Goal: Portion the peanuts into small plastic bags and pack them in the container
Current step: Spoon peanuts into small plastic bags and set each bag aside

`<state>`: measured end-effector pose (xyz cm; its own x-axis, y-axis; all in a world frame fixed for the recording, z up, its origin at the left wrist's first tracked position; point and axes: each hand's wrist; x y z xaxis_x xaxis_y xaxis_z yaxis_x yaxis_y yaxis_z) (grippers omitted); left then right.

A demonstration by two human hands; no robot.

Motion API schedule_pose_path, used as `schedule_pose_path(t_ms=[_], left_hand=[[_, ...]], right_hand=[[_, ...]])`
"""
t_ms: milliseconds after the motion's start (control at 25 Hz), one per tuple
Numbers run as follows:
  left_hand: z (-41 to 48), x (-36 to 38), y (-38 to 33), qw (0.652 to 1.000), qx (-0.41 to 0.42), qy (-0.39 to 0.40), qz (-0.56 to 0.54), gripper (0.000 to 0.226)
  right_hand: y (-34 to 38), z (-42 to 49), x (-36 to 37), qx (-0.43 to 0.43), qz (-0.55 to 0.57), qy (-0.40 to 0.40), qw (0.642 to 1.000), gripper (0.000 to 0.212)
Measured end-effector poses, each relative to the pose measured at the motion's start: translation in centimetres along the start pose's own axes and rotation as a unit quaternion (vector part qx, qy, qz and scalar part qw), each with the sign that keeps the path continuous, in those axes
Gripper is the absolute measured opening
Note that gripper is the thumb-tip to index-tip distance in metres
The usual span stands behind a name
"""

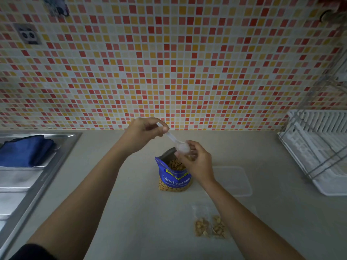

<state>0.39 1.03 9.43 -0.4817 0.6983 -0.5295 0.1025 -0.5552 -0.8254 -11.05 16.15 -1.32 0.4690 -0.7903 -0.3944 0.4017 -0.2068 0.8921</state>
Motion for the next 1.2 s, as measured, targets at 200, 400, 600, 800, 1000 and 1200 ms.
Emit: schedule_pose_path(t_ms=[200, 400, 600, 800, 1000, 1200], left_hand=[[-0.2, -1.0, 1.5, 0.972, -0.031, -0.191, -0.131, 0.011], [-1.2, 4.5, 4.8, 0.99, -0.075, -0.062, 0.105, 0.014], [-1.0, 8.3, 6.6, 0.963, -0.235, -0.129, 0.032, 0.025], [-0.5, 7.9, 6.7, 0.951, -0.274, -0.098, -0.099, 0.019], [-0.7, 6.9, 7.8, 0.906, -0.327, -0.135, -0.234, 0.018], [-0.5, 5.5, 8.9, 0.885, -0.353, -0.221, -0.208, 0.018]], right_hand=[[-0.5, -0.1, -1.2, 0.029, 0.032, -0.022, 0.999, 0.047], [-1.8, -0.6, -2.1, 0.052, 0.041, -0.016, 0.998, 0.045], [-2.2, -0.9, -2.4, 0.06, 0.019, 0.044, 0.997, 0.049], [-2.2, -0.8, -2.8, 0.071, 0.019, 0.064, 0.995, 0.047], [-2.4, -0.6, -2.7, 0.095, 0.056, 0.047, 0.993, 0.041], [-2.2, -0.4, -3.1, 0.074, 0.036, 0.033, 0.996, 0.042]])
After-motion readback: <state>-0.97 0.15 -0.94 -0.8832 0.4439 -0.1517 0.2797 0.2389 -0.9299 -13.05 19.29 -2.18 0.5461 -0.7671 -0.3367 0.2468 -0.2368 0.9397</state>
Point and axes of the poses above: each hand's wrist, its own z-axis towards the middle knuckle, its own x-axis out of the palm, y = z × x, and after that the axes turned 4 degrees about -z, right-handed
